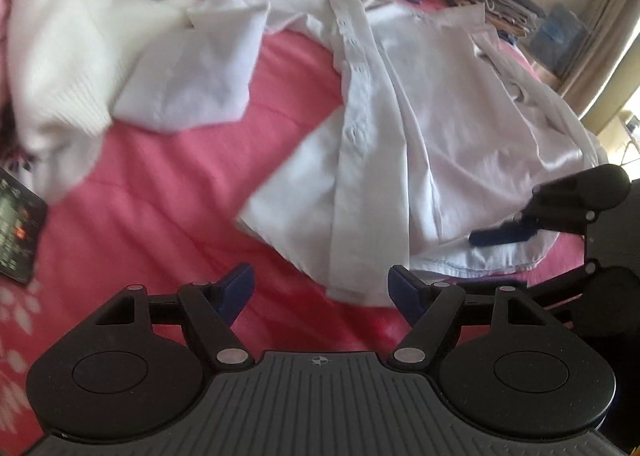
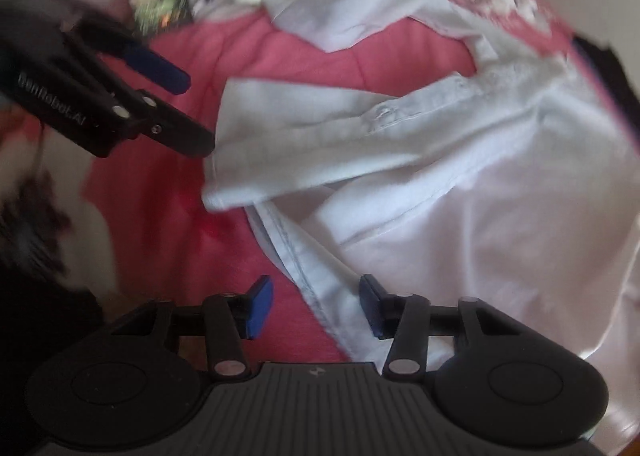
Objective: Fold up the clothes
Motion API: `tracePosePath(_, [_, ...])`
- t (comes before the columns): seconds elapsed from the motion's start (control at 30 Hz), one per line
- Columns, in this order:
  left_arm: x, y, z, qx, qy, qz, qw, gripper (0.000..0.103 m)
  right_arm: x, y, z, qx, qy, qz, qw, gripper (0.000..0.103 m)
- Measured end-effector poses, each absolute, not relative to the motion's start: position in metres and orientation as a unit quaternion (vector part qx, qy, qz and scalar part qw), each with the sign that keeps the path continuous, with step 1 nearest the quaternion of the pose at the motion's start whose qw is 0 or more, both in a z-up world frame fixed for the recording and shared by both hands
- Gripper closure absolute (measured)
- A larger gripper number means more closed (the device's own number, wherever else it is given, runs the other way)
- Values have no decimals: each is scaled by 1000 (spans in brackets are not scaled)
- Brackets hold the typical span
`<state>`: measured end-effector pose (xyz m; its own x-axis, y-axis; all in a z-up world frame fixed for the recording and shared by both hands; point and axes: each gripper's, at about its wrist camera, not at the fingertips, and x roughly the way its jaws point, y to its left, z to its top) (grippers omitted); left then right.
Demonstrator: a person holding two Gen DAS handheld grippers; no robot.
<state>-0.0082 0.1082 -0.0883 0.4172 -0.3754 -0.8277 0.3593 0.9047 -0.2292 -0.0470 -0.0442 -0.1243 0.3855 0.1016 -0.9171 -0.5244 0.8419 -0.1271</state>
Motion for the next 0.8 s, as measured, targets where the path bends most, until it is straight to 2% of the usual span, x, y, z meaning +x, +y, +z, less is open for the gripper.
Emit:
tracePosePath(0.07, [-7,109,-93,-9,496,-221,839,29,-52,-47,-130,-210,532,193,797,95])
tracePosePath(0.17, [0,116,-95,-12,502,-222,836,29,-59,-51,-130,-186,552,211,785,98])
tracePosePath(0.47, [-12,116,-92,-8,491,-234,839,29,-78,-51,-139,-156,596,268,741,98])
tracePosePath(0.57, [-13,111,-95,6,490,-227,842,29,-79,-55,-132,-113,610,307,722,97])
tracePosePath(0.7, [-10,112,-98,2,483,-207,851,29,-88,-53,-118,-136,588,299,739,95])
tracePosePath(0.73, [-7,115,-99,-11,481,-197,854,29,-88,-53,-113,-140,575,294,751,93])
tracePosePath(0.8, [0,121,-101,-39,476,-178,860,29,-86,-52,-107,-145,546,285,774,82])
